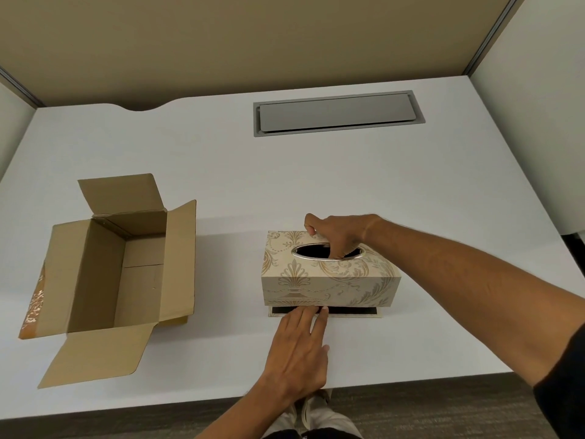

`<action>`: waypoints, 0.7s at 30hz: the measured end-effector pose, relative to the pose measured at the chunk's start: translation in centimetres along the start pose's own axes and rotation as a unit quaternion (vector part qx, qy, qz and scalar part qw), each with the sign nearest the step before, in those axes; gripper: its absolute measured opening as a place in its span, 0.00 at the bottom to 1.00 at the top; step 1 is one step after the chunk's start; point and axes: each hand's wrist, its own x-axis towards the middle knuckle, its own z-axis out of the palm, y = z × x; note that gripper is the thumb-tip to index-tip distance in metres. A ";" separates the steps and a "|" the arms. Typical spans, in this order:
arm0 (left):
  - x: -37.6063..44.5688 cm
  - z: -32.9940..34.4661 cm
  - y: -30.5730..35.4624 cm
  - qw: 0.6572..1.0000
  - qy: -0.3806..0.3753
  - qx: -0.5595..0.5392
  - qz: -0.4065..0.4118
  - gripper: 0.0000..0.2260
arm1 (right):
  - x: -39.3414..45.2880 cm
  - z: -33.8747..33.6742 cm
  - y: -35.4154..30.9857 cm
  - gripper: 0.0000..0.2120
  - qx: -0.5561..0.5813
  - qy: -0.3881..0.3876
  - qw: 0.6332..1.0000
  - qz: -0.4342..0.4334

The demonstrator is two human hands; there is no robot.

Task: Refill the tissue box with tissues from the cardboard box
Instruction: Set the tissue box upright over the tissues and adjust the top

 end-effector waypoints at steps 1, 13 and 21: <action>0.1 -0.2 0.0 1.000 0.019 -0.010 0.006 0.29 | 0.0 0.0 0.0 0.27 -0.002 0.005 1.000 -0.002; 3.3 -2.5 -1.8 0.990 0.137 0.017 -0.023 0.31 | -0.5 0.6 0.2 0.27 -0.026 0.053 0.998 -0.020; 2.6 -1.5 -2.0 0.996 0.081 0.019 -0.039 0.30 | -0.6 1.1 0.0 0.30 -0.032 0.074 0.996 -0.036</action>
